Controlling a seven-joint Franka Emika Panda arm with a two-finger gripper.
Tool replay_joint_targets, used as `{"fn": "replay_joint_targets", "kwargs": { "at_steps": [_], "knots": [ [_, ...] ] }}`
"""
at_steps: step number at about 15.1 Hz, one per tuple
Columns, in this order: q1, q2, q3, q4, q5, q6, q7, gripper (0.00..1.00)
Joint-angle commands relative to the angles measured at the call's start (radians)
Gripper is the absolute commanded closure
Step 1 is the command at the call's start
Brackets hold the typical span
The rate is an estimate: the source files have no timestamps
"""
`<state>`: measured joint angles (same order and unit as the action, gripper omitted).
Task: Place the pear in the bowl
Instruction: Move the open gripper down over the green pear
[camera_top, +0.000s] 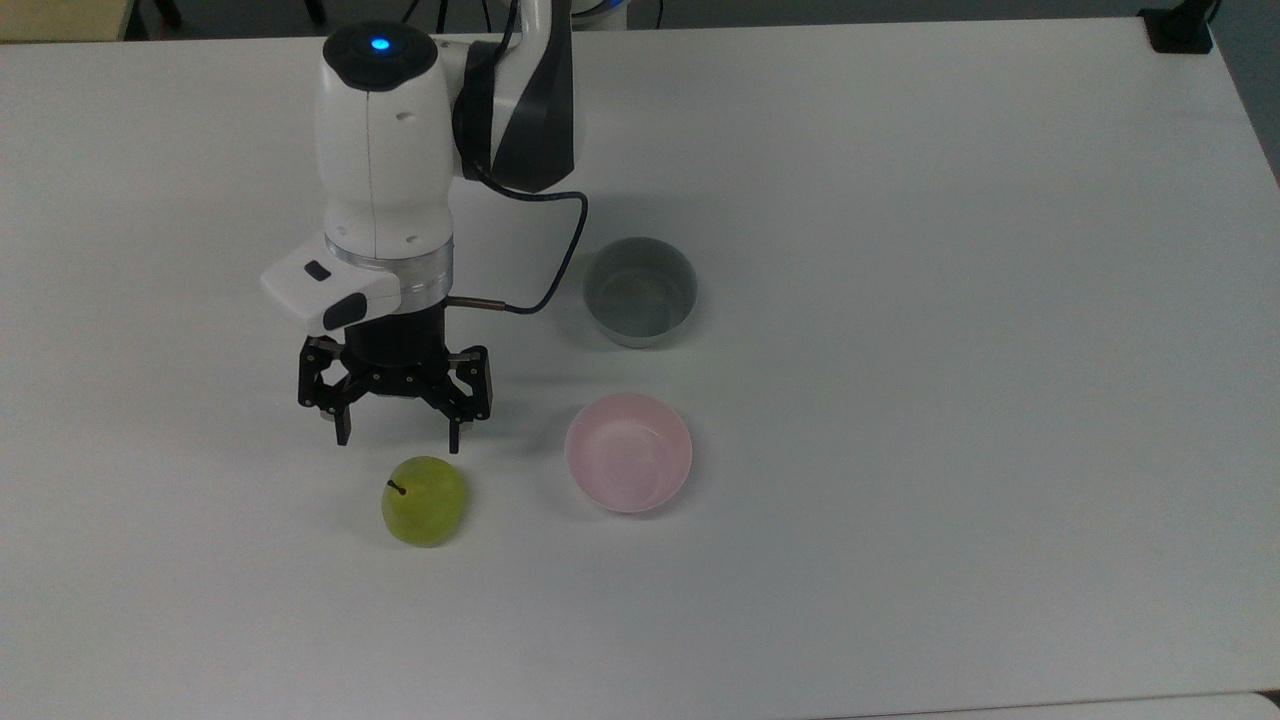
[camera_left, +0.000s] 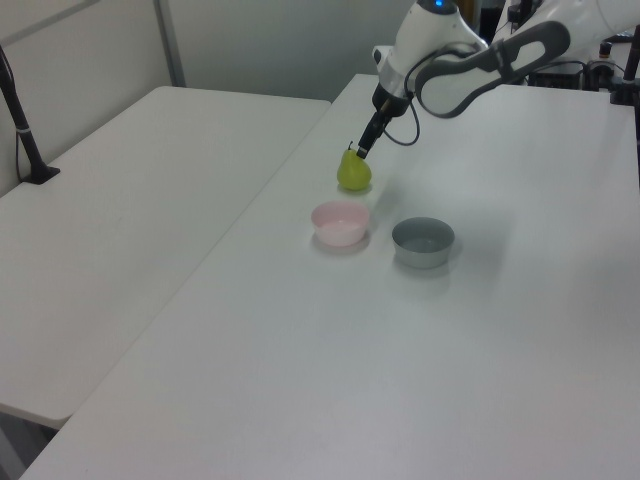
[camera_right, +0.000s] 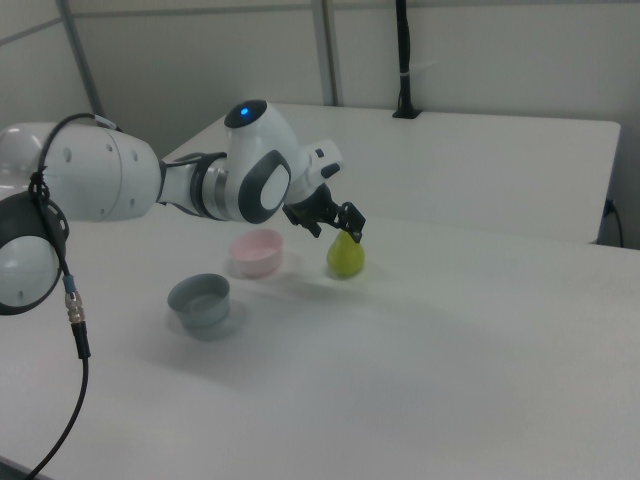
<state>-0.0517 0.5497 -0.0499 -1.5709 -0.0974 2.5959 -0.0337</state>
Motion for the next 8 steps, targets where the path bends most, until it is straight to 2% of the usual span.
{"fn": "replay_joint_targets", "kwargs": {
  "at_steps": [1, 3, 8],
  "knots": [
    [-0.002, 0.064, -0.001, 0.006, -0.007, 0.154, -0.008, 0.00],
    [-0.002, 0.088, -0.001, 0.006, -0.002, 0.217, -0.006, 0.00],
    [-0.002, 0.124, -0.001, 0.008, -0.008, 0.262, -0.006, 0.01]
  ]
}}
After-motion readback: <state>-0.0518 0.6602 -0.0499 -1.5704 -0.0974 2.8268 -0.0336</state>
